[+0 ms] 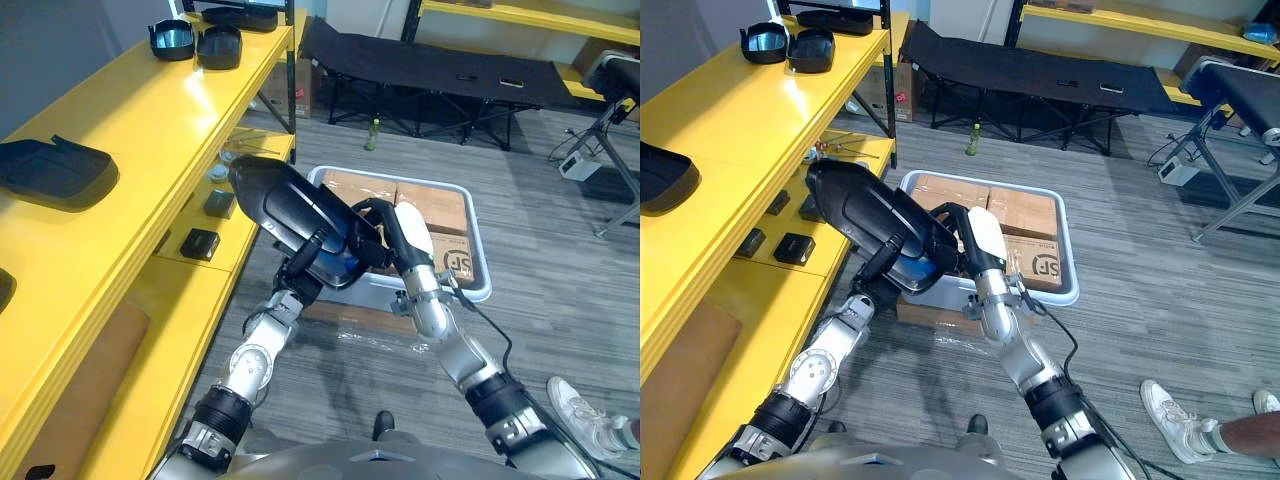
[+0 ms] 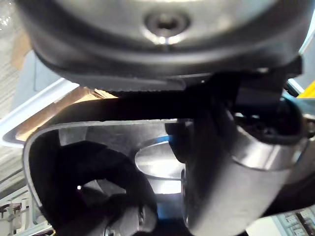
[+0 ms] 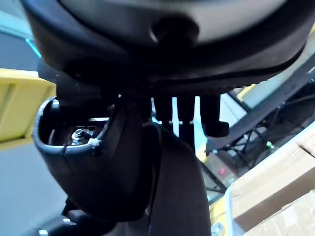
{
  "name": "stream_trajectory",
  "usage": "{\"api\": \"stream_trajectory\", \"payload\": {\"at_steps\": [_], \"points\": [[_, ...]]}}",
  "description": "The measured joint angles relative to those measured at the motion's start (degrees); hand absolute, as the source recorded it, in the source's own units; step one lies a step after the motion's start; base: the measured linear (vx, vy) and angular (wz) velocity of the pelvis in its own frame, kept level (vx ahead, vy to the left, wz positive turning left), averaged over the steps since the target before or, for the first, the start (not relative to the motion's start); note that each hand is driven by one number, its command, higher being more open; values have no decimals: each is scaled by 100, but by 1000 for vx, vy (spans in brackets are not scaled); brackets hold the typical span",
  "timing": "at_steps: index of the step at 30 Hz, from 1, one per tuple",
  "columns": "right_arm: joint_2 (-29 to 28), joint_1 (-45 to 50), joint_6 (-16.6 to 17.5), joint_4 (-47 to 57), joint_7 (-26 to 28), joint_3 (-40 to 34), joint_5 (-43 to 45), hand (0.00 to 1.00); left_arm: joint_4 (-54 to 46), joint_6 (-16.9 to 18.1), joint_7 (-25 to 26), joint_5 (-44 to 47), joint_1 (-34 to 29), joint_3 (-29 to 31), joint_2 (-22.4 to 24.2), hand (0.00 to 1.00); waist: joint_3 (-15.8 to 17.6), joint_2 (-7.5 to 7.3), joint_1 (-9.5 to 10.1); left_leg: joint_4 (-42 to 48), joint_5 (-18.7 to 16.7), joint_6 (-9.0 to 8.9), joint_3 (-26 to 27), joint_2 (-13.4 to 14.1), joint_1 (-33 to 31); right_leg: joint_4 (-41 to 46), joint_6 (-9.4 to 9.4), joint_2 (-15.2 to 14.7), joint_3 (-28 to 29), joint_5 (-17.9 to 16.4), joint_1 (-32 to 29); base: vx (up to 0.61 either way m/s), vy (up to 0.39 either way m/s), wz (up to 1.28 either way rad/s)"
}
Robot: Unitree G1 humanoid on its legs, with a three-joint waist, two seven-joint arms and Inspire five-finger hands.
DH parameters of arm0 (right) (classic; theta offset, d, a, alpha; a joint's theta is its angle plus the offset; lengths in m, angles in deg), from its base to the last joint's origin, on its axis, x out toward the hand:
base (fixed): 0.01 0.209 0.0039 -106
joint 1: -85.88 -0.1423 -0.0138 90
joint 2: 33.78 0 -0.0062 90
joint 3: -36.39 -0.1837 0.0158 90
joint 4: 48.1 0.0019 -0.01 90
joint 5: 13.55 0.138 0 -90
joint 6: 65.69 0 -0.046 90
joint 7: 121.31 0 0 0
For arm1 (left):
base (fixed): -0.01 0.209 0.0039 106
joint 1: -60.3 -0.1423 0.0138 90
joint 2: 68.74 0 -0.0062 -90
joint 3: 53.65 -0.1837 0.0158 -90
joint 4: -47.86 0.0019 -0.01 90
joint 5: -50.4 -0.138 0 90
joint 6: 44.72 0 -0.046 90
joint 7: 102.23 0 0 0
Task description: Walk over and take three plastic housings, then place them on the shelf
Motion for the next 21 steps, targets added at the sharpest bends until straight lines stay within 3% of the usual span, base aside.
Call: {"api": "stream_trajectory", "payload": {"at_steps": [6, 8, 9, 14, 18, 21], "points": [[2, 2, -80, 19, -73, 34, 24, 0, 0, 34, -11, -12, 11, -118, -53, 0, -35, 13, -61, 122, -49, 6, -24, -1, -92, -6, -1, -1, -7, 1, -20, -4, 3, 1], [2, 2, -80, 52, -79, 37, 41, 0, 0, 202, -11, -17, 12, -209, -62, 0, -36, 13, -67, 128, -53, 7, -25, -4, -94, -6, -1, -3, -7, 1, -20, 0, 0, 0], [8, 4, -87, 93, -85, 36, 42, 100, -1, 335, -12, -13, 15, -286, -64, 0, -37, 16, -68, 129, -54, 8, -27, -5, -96, -6, -1, -5, -7, 1, -20, 0, 0, 0], [-3, 182, -73, 375, -128, 56, 65, 100, -97, 765, -9, -238, 82, -483, -65, 0, -62, 59, -67, 131, -59, 9, -54, -7, -123, -9, -3, -5, -29, 0, -27, -5, 7, 2], [-63, 608, 145, 1045, -285, 83, 267, 100, -1020, 847, 177, -1279, -134, -223, -105, 0, -107, 146, -93, 138, -70, -2, -58, -9, -172, -8, -7, -5, -41, -2, -84, 0, 0, 0], [-129, 883, 534, 1484, -167, 72, 874, 100, -2155, 967, 697, -2653, -515, 2, -45, 0, -126, 176, -79, 136, -75, -4, -70, -9, -167, -7, -7, -4, -59, -3, -69, -1, 6, 1]]}}
